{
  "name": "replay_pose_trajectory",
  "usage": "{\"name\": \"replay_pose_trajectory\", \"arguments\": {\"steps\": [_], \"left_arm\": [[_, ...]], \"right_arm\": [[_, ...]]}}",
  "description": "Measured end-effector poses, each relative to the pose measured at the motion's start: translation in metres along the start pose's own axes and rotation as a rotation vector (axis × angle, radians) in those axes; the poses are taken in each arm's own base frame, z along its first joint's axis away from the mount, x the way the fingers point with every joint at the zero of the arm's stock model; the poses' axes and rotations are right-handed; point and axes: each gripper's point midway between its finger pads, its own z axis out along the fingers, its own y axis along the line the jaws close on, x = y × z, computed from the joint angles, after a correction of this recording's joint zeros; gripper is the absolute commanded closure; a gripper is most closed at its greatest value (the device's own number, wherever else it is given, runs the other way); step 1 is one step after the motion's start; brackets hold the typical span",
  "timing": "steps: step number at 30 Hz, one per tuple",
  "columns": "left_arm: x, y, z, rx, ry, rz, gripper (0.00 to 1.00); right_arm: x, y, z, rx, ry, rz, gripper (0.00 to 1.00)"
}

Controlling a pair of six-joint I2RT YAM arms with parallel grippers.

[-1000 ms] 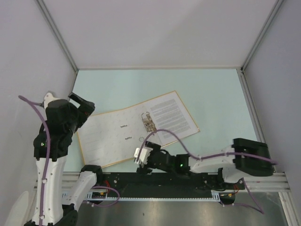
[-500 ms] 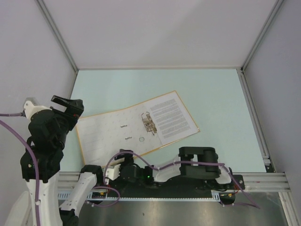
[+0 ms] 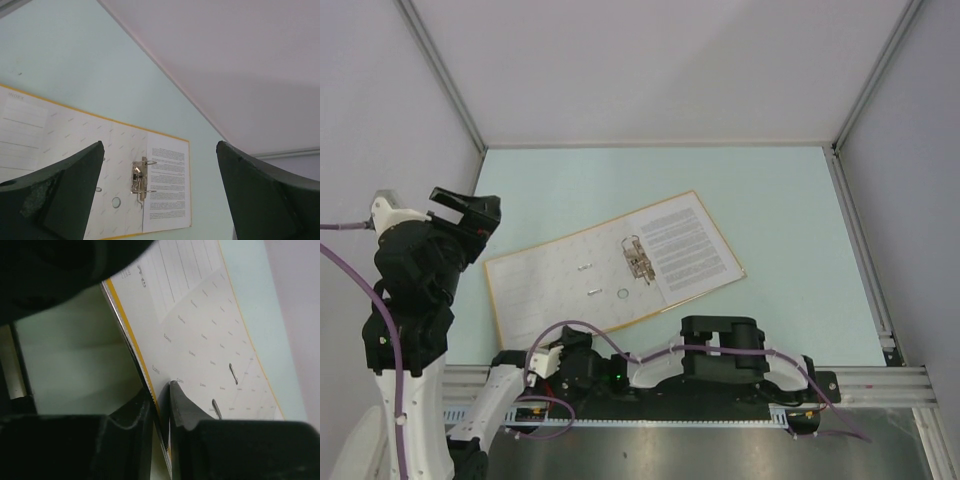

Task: Put the files into the folder

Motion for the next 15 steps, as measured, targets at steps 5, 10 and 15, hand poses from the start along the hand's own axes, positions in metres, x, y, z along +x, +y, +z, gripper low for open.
{"name": "replay_pose_trajectory", "arguments": {"steps": [5, 10, 15], "left_arm": [[-0.002, -0.019, 0.003, 0.083, 0.008, 0.008, 0.0], [-0.001, -0.039, 0.005, 0.175, 0.03, 0.032, 0.0], [0.01, -0.046, 0.008, 0.236, 0.066, 0.07, 0.0]], "right_arm": [[0.005, -0.006, 0.002, -0.054, 0.031, -0.01, 1.0], [0.014, -0.051, 0.03, 0.003, 0.064, 0.084, 1.0], [0.037, -0.172, 0.075, 0.253, 0.06, 0.294, 1.0]]}}
